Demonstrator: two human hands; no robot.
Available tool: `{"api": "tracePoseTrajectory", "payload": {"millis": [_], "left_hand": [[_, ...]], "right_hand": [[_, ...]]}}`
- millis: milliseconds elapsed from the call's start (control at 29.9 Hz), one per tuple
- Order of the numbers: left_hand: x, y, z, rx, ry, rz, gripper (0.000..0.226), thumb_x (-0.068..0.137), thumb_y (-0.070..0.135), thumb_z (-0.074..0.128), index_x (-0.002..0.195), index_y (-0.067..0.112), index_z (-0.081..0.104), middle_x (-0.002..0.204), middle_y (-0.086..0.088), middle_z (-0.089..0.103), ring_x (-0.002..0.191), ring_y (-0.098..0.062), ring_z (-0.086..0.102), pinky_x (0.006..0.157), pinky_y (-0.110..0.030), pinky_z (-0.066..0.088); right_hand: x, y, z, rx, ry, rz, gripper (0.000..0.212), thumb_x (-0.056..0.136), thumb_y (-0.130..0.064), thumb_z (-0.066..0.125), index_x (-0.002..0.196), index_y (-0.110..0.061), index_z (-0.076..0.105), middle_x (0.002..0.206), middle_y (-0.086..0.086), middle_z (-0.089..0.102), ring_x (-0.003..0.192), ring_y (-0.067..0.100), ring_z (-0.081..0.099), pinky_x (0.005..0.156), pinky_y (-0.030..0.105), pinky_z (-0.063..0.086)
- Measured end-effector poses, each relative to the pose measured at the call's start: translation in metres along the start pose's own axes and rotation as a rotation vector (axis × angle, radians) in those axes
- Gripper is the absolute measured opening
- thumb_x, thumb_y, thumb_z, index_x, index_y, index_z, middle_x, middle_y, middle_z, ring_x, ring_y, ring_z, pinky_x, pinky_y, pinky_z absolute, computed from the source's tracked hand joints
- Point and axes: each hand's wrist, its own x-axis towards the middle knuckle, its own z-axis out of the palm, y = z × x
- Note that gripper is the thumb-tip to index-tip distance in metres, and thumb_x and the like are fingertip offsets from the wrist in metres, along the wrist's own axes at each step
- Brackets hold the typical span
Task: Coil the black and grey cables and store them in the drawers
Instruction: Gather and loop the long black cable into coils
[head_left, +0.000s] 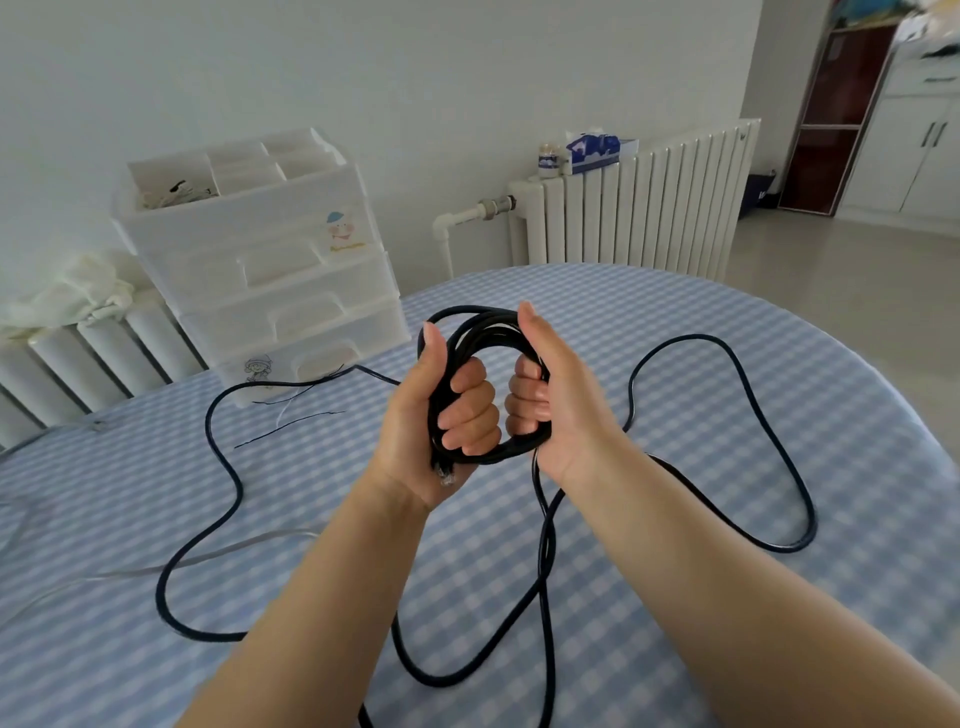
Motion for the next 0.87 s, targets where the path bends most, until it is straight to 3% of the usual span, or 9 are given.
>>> {"api": "tracePoseTrajectory", "payload": {"millis": [134,301,401,501,635,769,869], "left_hand": [[0.000,-0.003,-0.001,0.056,0.022,0.010,0.046,0.076,0.060,0.059,0.065,0.017,0.048,0.045,0.007,0.038,0.036,-0.005,0.035,0.040,-0.016,0.031],[0.001,-0.003,-0.006,0.049,-0.107,-0.012,0.058,0.063,0.057,0.079,0.088,0.011,0.053,0.056,0.008,0.042,0.045,-0.003,0.043,0.049,-0.017,0.043],[0.000,-0.001,-0.013,0.067,-0.222,-0.055,0.061,0.067,0.046,0.082,0.103,0.008,0.049,0.066,0.007,0.045,0.051,-0.002,0.046,0.055,-0.017,0.044],[-0.001,0.003,-0.017,0.115,-0.250,-0.088,0.060,0.072,0.029,0.083,0.112,0.004,0.047,0.069,0.005,0.044,0.054,-0.003,0.047,0.058,-0.019,0.045],[-0.004,0.003,-0.012,0.215,-0.092,-0.025,0.047,0.074,0.035,0.080,0.100,0.008,0.053,0.062,0.005,0.049,0.047,-0.004,0.047,0.051,-0.018,0.045],[-0.007,0.006,0.004,0.176,0.026,0.023,0.038,0.083,0.048,0.047,0.084,0.010,0.050,0.043,0.007,0.042,0.043,-0.008,0.054,0.051,-0.020,0.050],[-0.007,0.007,0.010,0.093,0.102,-0.004,0.039,0.082,0.051,0.039,0.073,0.013,0.044,0.034,0.010,0.032,0.033,-0.006,0.044,0.042,-0.019,0.046]], "right_hand": [[0.003,0.002,-0.001,0.034,0.070,0.033,0.051,0.079,-0.058,0.067,0.060,-0.019,0.041,0.052,-0.005,0.025,0.043,0.009,0.021,0.040,0.022,0.021],[0.004,0.009,-0.004,0.103,0.120,0.073,0.052,0.080,-0.060,0.065,0.062,-0.016,0.044,0.049,-0.006,0.028,0.040,0.009,0.025,0.046,0.024,0.027],[0.006,0.013,-0.004,0.123,0.127,0.088,0.053,0.077,-0.063,0.066,0.064,-0.016,0.046,0.049,-0.006,0.030,0.039,0.009,0.027,0.054,0.029,0.031],[0.007,0.016,-0.003,0.153,0.115,0.110,0.052,0.076,-0.063,0.067,0.065,-0.016,0.048,0.050,-0.006,0.031,0.040,0.008,0.028,0.051,0.026,0.029],[0.004,0.014,-0.005,0.115,0.086,0.078,0.051,0.079,-0.062,0.065,0.064,-0.016,0.048,0.052,-0.005,0.030,0.043,0.009,0.026,0.045,0.023,0.030],[0.001,0.011,-0.004,0.094,0.028,0.047,0.053,0.079,-0.065,0.062,0.063,-0.016,0.047,0.051,-0.005,0.027,0.046,0.011,0.023,0.045,0.024,0.031],[-0.001,0.013,-0.002,0.084,0.016,0.025,0.057,0.083,-0.068,0.054,0.066,-0.013,0.053,0.049,-0.004,0.031,0.045,0.011,0.028,0.046,0.025,0.034]]}}
